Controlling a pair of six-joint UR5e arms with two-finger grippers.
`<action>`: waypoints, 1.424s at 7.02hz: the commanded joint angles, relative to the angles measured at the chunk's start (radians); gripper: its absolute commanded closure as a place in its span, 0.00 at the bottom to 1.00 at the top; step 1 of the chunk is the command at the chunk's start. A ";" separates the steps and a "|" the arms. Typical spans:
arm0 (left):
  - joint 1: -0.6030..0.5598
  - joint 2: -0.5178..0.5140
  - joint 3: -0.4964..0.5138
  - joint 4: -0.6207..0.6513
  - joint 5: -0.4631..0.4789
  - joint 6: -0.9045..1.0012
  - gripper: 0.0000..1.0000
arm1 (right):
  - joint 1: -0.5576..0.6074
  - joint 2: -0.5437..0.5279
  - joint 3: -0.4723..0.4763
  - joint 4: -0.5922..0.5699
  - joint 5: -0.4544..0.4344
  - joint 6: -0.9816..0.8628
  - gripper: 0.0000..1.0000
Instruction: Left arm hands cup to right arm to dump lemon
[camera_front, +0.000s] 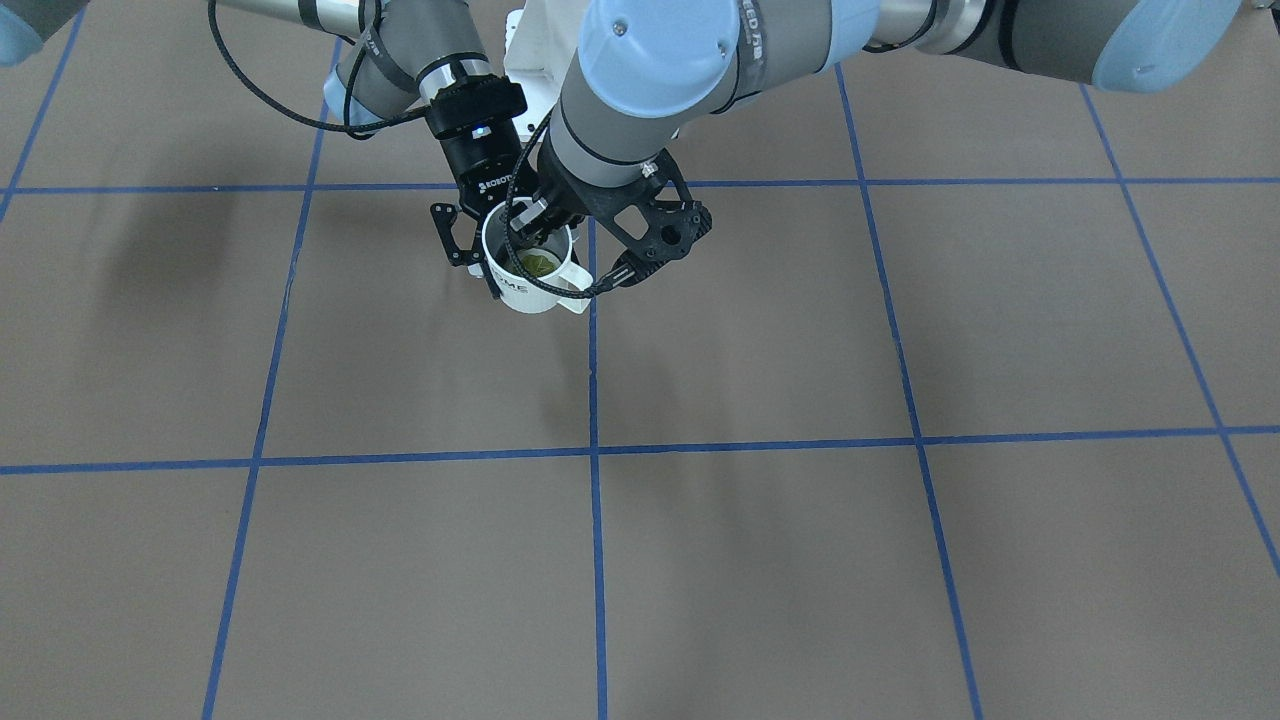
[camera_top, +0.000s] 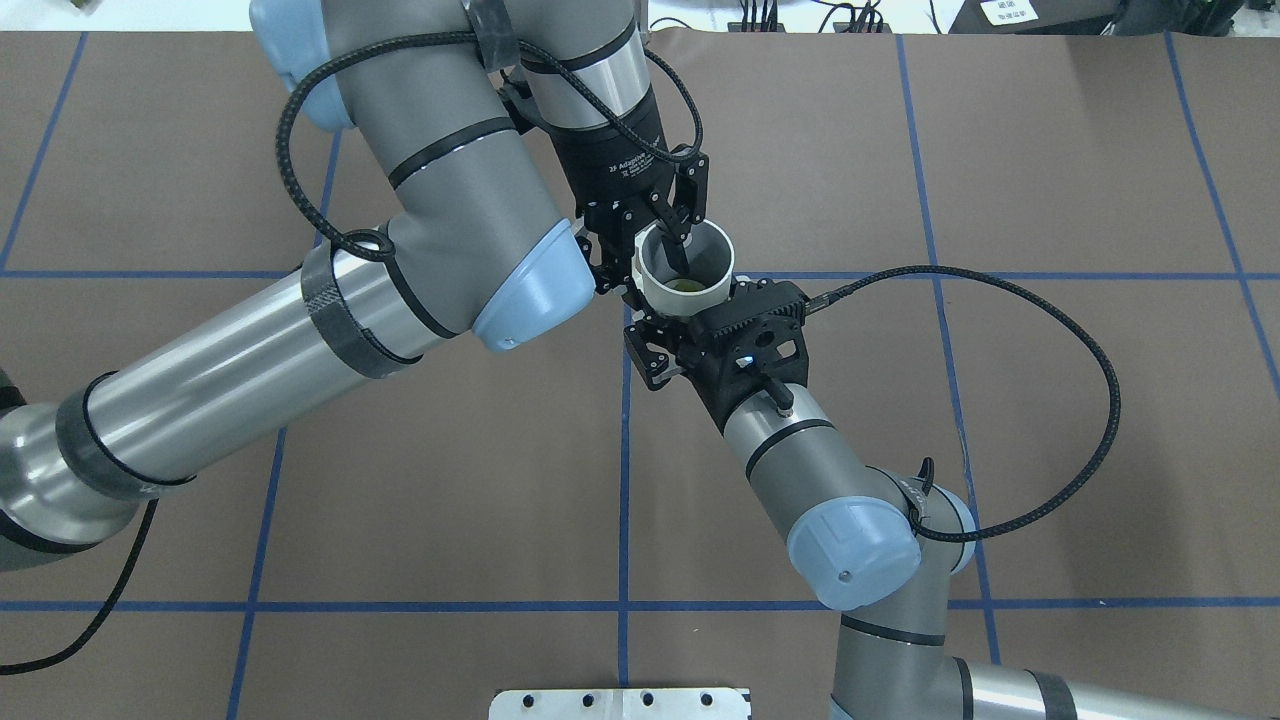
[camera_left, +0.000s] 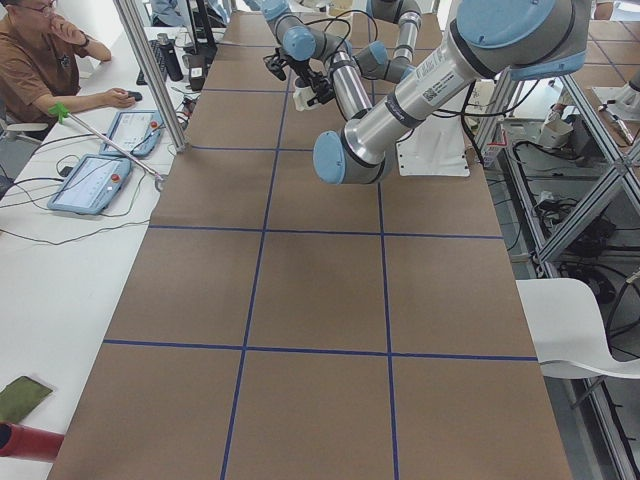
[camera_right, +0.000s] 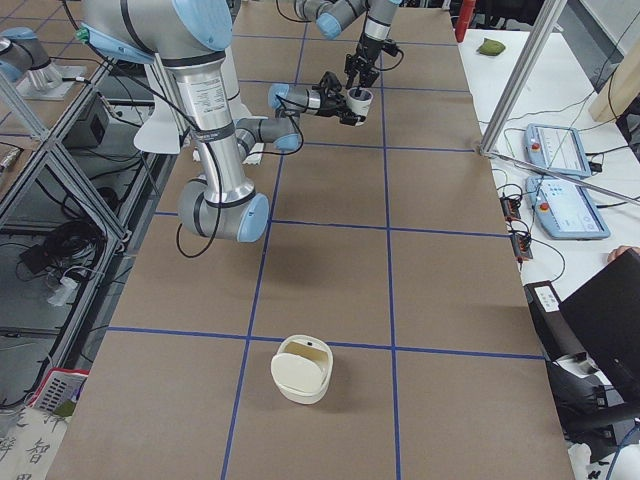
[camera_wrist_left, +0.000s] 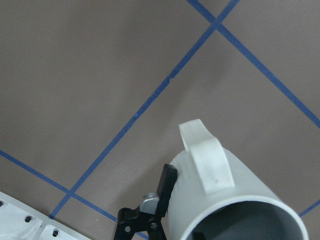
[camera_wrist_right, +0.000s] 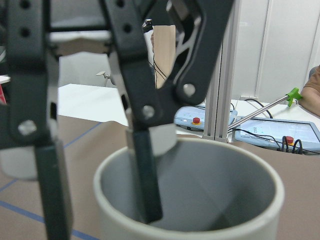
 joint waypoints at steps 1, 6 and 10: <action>-0.032 0.004 -0.068 0.006 0.001 0.002 0.00 | 0.001 -0.003 0.002 0.000 0.000 -0.001 0.68; -0.070 0.017 -0.087 0.006 0.015 0.003 0.00 | 0.066 -0.246 0.100 0.137 0.005 0.010 0.79; -0.061 0.033 -0.089 0.006 0.041 0.002 0.00 | 0.149 -0.548 0.102 0.388 0.068 0.115 1.00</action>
